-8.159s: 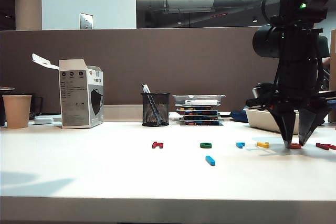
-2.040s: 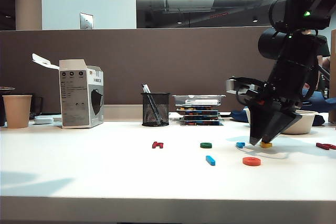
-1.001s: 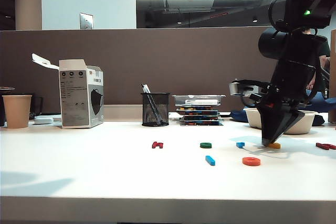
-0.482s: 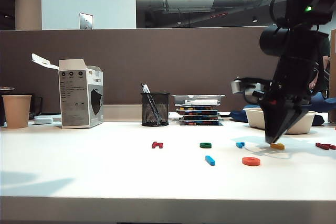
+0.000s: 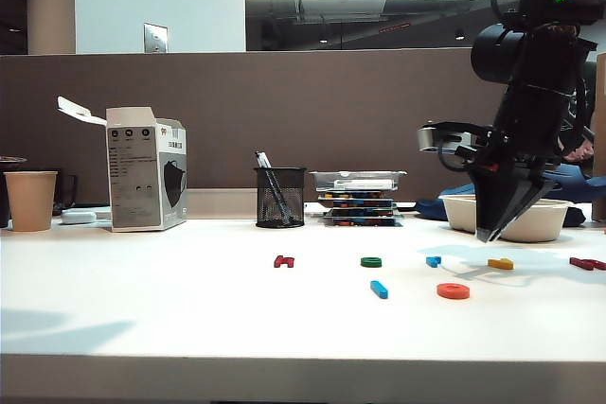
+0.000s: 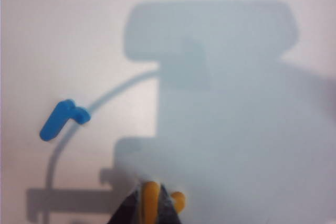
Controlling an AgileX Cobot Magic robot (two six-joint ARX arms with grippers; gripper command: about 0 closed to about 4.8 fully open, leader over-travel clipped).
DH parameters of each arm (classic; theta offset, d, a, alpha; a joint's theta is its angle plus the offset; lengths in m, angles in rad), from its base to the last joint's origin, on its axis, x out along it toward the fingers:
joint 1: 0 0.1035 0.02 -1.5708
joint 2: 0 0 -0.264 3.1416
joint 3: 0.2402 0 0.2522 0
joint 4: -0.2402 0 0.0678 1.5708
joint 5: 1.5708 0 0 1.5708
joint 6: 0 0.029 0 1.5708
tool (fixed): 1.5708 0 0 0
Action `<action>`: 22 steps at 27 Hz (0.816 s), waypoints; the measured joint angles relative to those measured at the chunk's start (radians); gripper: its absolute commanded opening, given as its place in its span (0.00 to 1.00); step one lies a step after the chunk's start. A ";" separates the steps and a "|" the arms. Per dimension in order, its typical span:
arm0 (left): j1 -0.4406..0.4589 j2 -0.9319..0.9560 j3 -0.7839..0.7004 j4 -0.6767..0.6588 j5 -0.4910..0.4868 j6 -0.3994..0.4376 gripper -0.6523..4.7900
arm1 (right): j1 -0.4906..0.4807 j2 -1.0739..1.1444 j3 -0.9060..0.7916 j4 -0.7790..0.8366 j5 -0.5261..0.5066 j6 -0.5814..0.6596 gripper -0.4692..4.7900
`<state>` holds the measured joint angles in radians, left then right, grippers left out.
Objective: Select the appropriate letters from the row of letter magnets placed on the table to arrange into the word "love".
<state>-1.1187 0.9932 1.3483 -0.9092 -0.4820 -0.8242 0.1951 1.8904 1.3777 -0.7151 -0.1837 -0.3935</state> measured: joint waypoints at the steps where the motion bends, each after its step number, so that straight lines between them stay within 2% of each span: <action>1: 0.000 0.000 0.000 0.000 0.000 0.000 0.11 | 0.000 0.000 0.000 0.000 0.000 0.000 0.17; 7: 0.000 0.000 0.000 0.000 0.000 0.000 0.11 | 0.000 0.000 0.000 -0.070 0.000 0.002 0.18; 8: 0.000 0.000 0.000 0.000 0.000 0.000 0.11 | 0.000 0.000 0.000 -0.071 0.000 0.002 0.27; 10: 0.000 0.000 0.000 0.000 0.000 0.000 0.11 | 0.000 0.000 0.000 -0.069 -0.014 0.001 0.32; 14: 0.000 0.000 0.000 0.000 0.000 0.000 0.11 | 0.000 0.000 0.000 -0.056 -0.070 -0.001 0.32; 22: 0.000 0.000 0.000 0.000 0.000 0.000 0.11 | 0.000 0.000 0.000 0.035 -0.074 -0.003 0.32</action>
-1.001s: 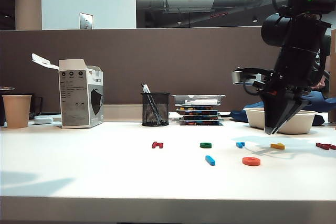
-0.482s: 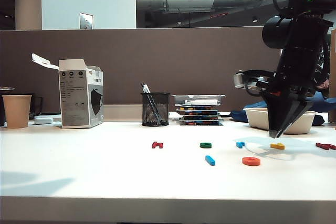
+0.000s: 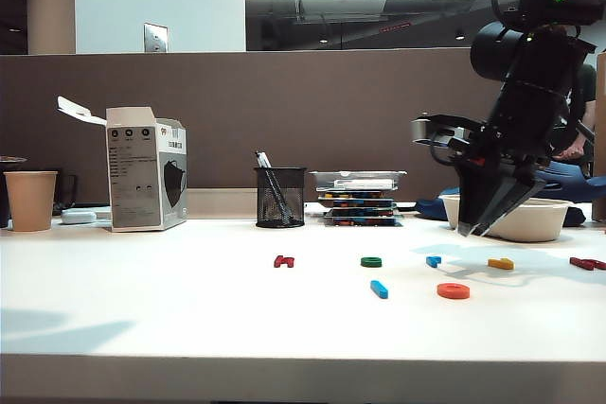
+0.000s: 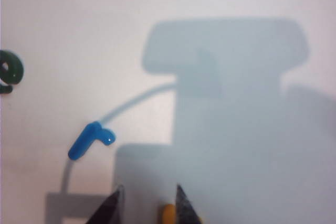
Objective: Select the appropriate letters from the row of letter magnets placed on the table to arrange into the word "love".
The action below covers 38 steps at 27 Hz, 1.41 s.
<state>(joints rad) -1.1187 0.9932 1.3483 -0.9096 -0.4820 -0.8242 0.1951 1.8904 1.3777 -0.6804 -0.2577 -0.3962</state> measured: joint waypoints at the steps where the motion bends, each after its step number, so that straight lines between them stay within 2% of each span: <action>1: 0.000 0.000 0.000 0.000 0.000 0.000 0.11 | -0.001 0.000 0.000 0.002 0.000 -0.015 0.32; 7: 0.000 0.000 0.000 0.000 0.000 0.000 0.11 | -0.003 0.001 0.000 -0.020 0.002 -0.058 0.33; 11: 0.000 0.000 0.000 0.000 0.000 0.000 0.11 | -0.005 0.019 0.000 -0.036 0.003 -0.076 0.42; 38: 0.000 0.000 0.000 0.000 0.000 0.000 0.11 | -0.005 0.035 -0.008 -0.061 0.081 -0.085 0.40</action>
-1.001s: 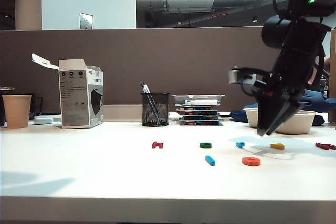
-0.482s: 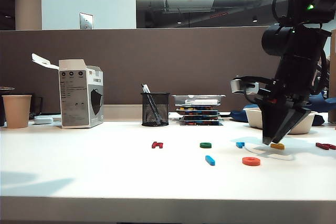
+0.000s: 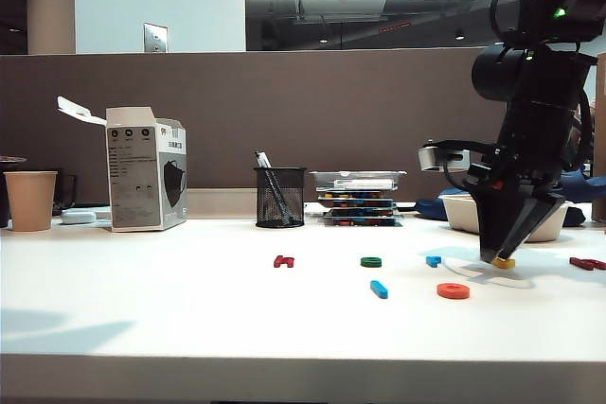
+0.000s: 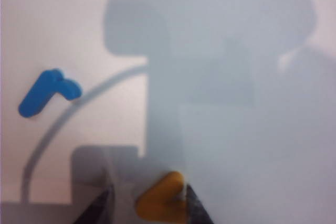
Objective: Select the appropriate letters from the row of letter magnets placed on the table to arrange into the word "love".
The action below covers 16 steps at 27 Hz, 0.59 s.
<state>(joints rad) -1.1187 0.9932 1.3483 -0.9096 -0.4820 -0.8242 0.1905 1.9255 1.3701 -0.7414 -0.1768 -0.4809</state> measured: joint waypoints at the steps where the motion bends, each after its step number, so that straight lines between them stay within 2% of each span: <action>1: 0.000 0.000 0.000 0.000 0.000 0.000 0.11 | 0.000 0.000 0.000 0.000 0.001 0.000 0.40; 3: 0.000 0.000 0.000 0.000 0.000 0.000 0.11 | 0.000 0.000 0.000 -0.003 0.001 0.000 0.36; 16: 0.000 0.000 0.000 0.000 0.000 0.000 0.11 | -0.001 0.030 0.015 -0.017 -0.002 0.000 0.35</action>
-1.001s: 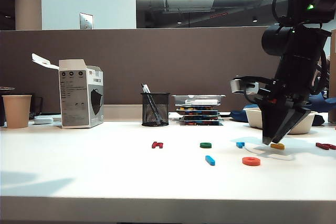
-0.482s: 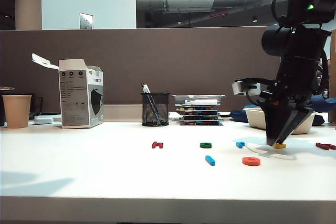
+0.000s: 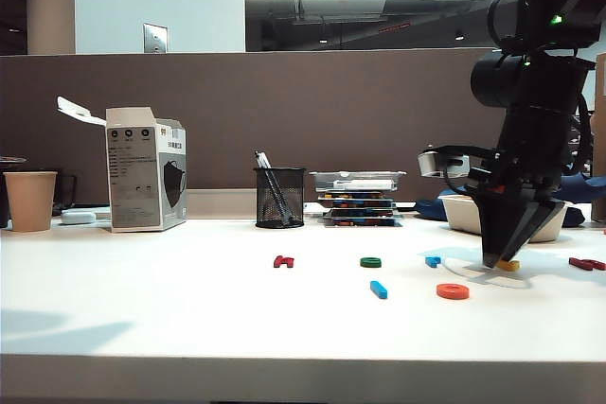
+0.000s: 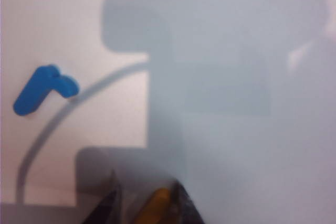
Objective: Select the appropriate letters from the row of letter magnets placed on the table to arrange into the word "love".
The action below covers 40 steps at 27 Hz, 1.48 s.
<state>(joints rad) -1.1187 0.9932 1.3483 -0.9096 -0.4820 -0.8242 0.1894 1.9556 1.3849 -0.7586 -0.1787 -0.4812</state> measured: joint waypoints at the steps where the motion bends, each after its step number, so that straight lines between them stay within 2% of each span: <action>1: 0.000 0.000 0.000 0.000 0.000 0.000 0.11 | 0.000 0.000 0.000 -0.001 0.000 0.000 0.35; 7: 0.000 0.000 0.000 0.000 0.000 0.000 0.11 | 0.000 0.000 0.001 -0.009 0.000 0.000 0.34; 10: 0.000 0.000 0.000 0.000 0.000 0.000 0.11 | 0.000 0.000 0.001 -0.009 0.000 0.000 0.26; 19: 0.000 0.000 0.000 0.000 0.000 0.000 0.11 | -0.001 0.000 0.001 -0.007 0.003 -0.003 0.25; 24: 0.000 0.000 0.000 0.000 0.000 0.000 0.11 | 0.000 0.000 0.001 -0.006 0.020 -0.003 0.22; 26: 0.000 0.000 0.000 0.000 0.000 0.000 0.11 | 0.000 0.000 0.001 -0.006 0.020 -0.003 0.17; 34: 0.000 0.000 0.000 0.000 0.000 0.000 0.11 | 0.000 0.000 0.001 -0.008 0.018 -0.002 0.17; 40: 0.000 0.000 0.000 0.000 0.000 0.000 0.11 | 0.000 0.000 0.001 -0.009 0.012 -0.003 0.10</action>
<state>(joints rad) -1.1187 0.9936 1.3483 -0.9096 -0.4820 -0.8242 0.1890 1.9560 1.3857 -0.7677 -0.1669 -0.4839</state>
